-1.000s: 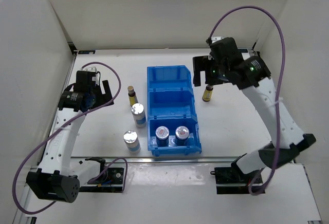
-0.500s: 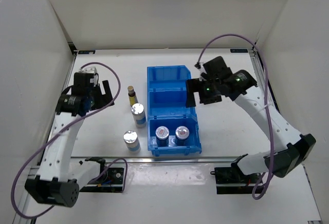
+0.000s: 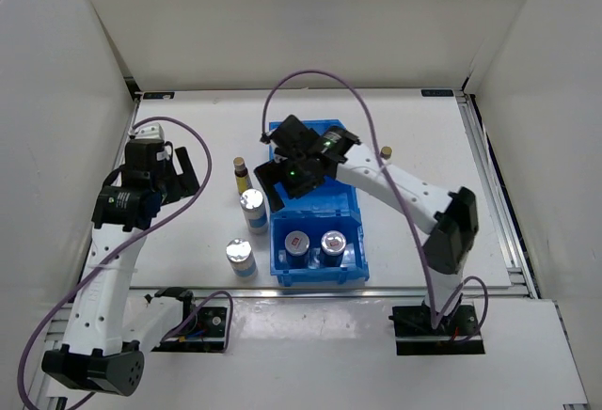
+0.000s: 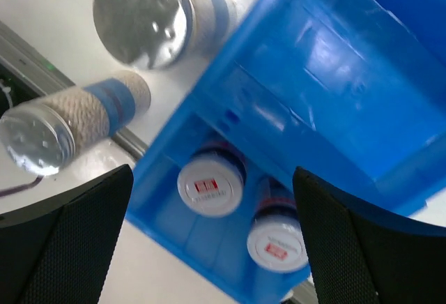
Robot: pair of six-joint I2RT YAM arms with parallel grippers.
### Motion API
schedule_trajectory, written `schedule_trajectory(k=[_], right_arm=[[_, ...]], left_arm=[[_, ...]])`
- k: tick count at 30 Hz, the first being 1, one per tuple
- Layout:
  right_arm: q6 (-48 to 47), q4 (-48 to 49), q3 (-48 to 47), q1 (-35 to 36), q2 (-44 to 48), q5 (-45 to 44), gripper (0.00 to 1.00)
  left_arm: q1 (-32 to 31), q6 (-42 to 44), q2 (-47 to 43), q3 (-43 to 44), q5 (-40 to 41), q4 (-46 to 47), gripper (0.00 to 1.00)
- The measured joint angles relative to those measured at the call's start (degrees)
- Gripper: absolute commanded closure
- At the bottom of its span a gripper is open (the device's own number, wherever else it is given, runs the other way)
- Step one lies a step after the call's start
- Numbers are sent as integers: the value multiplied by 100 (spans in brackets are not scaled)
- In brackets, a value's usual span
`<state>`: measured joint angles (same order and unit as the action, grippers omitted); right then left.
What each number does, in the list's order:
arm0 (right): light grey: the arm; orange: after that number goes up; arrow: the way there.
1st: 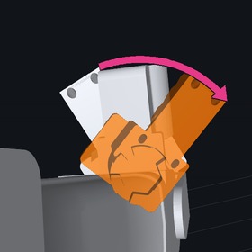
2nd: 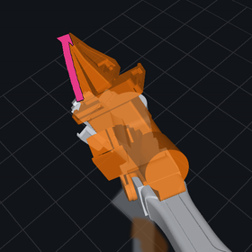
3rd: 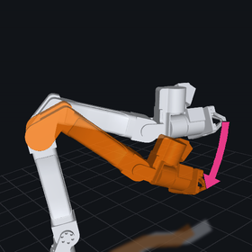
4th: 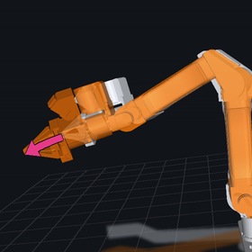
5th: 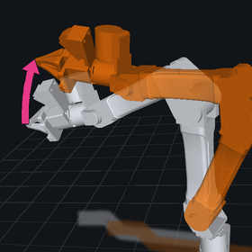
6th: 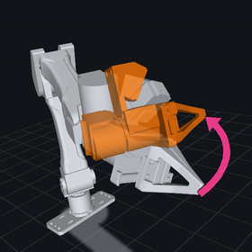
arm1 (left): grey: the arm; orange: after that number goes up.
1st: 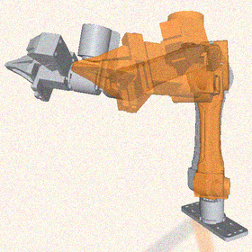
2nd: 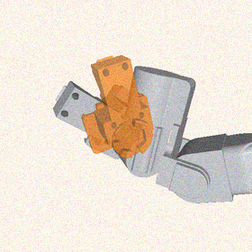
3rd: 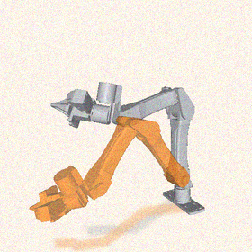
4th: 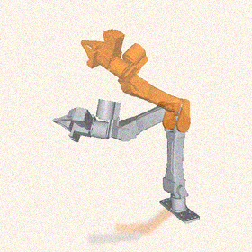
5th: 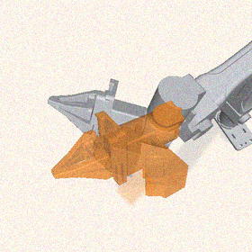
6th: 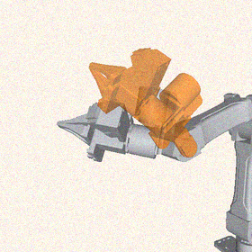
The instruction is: Organize the condiment bottles
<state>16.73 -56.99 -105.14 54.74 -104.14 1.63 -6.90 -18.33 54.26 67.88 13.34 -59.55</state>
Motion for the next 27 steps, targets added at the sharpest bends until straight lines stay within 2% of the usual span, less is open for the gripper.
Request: schedule_trajectory(k=[13, 20, 23, 26, 27], right_arm=[[-240, -7, -2090, 459, -1808, -210, 1], [-251, -120, -2328, 446, -2411, -275, 1], [-284, -144, -2369, 448, -2450, -293, 5], [-297, -151, -2376, 448, -2459, -293, 15], [-302, -149, -2376, 448, -2461, -291, 23]], left_arm=[[0, -79, -284, -2, 127, 0, 0], [0, -111, -129, -2, 125, 4, 0], [0, -122, -98, 0, 125, 4, 0], [0, -125, -98, -2, 125, 4, 0], [0, -125, -98, 0, 125, 7, 0]])
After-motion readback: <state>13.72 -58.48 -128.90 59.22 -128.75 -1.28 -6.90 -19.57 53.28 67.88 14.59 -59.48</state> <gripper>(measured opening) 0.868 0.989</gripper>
